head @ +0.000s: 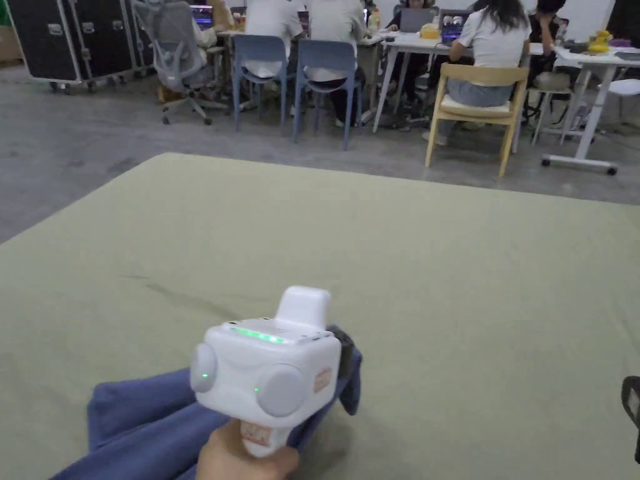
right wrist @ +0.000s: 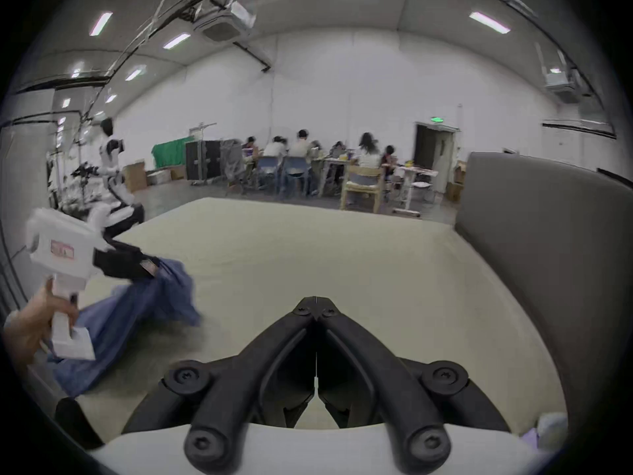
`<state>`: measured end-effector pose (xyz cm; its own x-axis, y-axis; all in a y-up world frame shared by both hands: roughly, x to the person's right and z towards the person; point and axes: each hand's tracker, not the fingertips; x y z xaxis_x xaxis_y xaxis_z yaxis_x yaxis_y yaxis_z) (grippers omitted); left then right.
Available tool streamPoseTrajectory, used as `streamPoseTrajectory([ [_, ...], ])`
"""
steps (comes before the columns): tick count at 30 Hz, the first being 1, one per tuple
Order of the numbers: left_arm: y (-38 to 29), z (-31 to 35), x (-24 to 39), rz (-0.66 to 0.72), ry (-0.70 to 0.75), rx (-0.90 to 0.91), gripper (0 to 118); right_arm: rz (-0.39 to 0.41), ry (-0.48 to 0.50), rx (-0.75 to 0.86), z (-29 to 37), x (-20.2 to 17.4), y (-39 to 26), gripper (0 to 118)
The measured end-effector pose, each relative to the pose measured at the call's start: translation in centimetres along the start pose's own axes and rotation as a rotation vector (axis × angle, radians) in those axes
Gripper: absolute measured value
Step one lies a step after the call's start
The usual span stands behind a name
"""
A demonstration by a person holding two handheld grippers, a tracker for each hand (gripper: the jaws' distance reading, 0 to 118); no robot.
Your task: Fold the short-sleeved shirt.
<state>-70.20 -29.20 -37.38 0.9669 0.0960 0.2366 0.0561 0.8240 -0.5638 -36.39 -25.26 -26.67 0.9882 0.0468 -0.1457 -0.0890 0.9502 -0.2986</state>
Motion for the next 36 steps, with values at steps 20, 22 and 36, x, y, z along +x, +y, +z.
streamPoseTrajectory([
  [20, -17.0, -9.0, 39.2, -0.74, -0.636, -0.442, 3, -0.149, -0.327, -0.092, 8.1, 16.1, -7.2, 3],
  [22, -16.3, -9.7, 38.0, -0.643, -0.656, -0.475, 16, -0.163, -0.308, -0.099, 7.7, 15.8, -7.4, 3],
  [36, -7.7, 6.4, 14.9, -0.188, -0.205, -0.117, 0, -0.148, -0.151, -0.111, 5.6, 9.4, -6.3, 3],
])
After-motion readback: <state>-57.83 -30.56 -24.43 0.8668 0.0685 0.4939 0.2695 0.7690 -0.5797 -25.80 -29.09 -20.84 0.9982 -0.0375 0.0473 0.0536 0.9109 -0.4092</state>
